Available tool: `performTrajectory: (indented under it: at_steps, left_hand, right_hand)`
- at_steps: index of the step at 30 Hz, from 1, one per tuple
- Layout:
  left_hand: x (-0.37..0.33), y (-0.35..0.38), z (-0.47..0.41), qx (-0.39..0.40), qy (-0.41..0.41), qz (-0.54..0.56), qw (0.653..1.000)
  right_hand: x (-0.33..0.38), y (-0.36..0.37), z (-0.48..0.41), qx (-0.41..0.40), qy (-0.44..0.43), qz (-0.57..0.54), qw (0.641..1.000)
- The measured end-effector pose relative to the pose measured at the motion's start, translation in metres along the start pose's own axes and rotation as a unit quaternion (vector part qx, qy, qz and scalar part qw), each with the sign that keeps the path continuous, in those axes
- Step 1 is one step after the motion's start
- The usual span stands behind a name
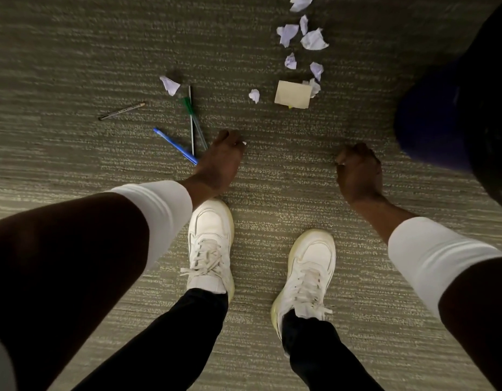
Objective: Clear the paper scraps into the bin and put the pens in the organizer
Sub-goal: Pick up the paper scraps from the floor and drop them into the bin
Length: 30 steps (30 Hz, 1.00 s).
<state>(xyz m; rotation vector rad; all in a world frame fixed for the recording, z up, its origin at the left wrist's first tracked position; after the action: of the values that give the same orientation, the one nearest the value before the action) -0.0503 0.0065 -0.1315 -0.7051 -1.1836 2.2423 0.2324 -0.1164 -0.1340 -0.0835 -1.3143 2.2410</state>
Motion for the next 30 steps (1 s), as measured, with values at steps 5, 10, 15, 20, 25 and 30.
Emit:
performTrajectory:
  at_steps: [5,10,15,20,25,30]
  left_hand:
    - [-0.021,-0.024,0.008,0.016,-0.031,0.043,0.998]
    - [-0.054,-0.055,0.025,0.008,-0.006,0.117,0.993]
    - [-0.093,-0.114,0.03,-0.051,-0.002,0.233,0.971]
    - [-0.134,-0.179,0.025,-0.113,-0.001,0.278,0.954]
    - [-0.185,-0.247,0.018,-0.156,-0.001,0.296,0.942]
    - [-0.25,-0.291,0.006,-0.164,0.053,0.351,0.92]
  right_hand:
    - [0.012,-0.011,0.023,-0.003,0.029,-0.077,0.997]
    - [0.038,-0.039,0.057,-0.023,-0.009,-0.153,0.988]
    - [0.054,-0.092,0.08,-0.061,0.005,-0.195,0.979]
    - [0.058,-0.164,0.101,-0.107,0.027,-0.22,0.969]
    - [0.046,-0.24,0.125,-0.176,0.049,-0.265,0.947]
    - [0.011,-0.297,0.144,-0.22,0.111,-0.351,0.904]
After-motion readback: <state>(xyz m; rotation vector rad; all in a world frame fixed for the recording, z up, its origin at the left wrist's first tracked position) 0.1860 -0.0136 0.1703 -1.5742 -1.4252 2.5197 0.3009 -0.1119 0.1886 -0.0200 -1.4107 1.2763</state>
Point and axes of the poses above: each hand's wrist, its own z-axis away from the middle knuckle, its own y-axis out of the palm, x = y × z, the point moved 4 cm from there along -z, towards the middle knuckle, and after that the axes turned 8 degrees about x, right-handed, at the moved point
